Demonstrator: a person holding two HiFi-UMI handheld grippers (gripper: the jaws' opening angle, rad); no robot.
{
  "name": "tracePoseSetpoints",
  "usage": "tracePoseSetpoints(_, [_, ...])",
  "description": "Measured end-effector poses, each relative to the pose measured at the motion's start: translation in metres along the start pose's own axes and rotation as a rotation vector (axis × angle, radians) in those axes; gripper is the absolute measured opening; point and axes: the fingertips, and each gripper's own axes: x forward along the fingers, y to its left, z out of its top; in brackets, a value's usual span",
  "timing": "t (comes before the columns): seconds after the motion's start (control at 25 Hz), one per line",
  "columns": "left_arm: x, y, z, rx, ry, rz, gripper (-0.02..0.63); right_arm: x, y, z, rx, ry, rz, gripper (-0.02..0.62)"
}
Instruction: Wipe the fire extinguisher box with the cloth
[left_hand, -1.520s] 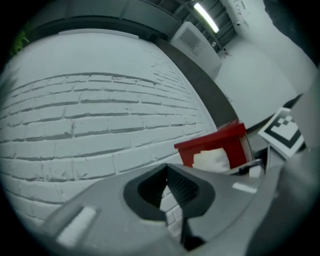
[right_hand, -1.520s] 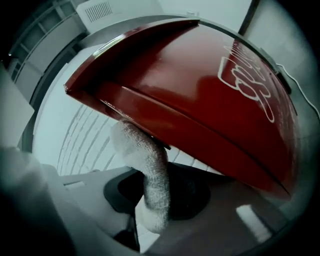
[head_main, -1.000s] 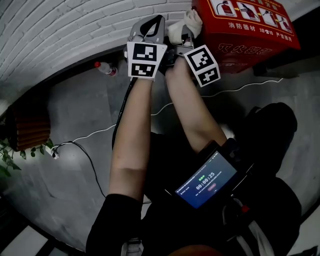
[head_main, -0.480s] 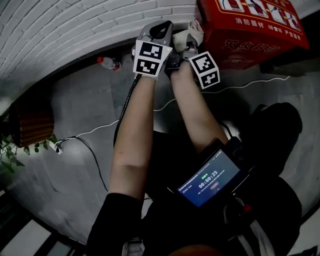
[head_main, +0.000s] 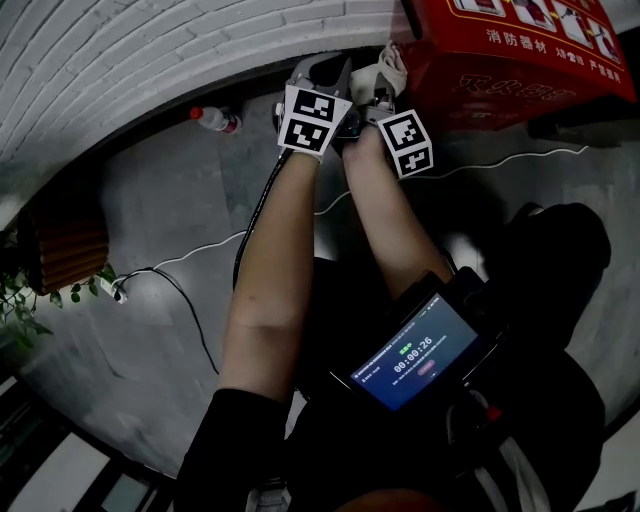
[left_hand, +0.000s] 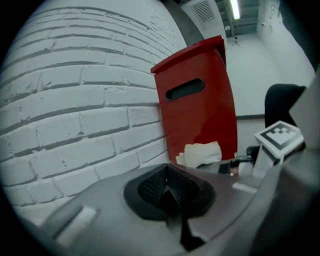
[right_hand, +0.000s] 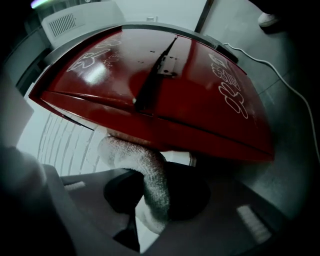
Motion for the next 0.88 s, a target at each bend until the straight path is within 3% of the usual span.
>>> tracePoseSetpoints(0.4, [0.024,-0.012,-0.036,0.028,0.043,-0.018,0.003,0.009,-0.020,-0.008,0.049,-0.007,0.065,0.095])
tracePoseSetpoints(0.88, [0.041,-0.017,-0.080,0.046,0.136,-0.018,0.003,0.013,-0.089,-0.030,0.135,0.016,-0.008,0.095])
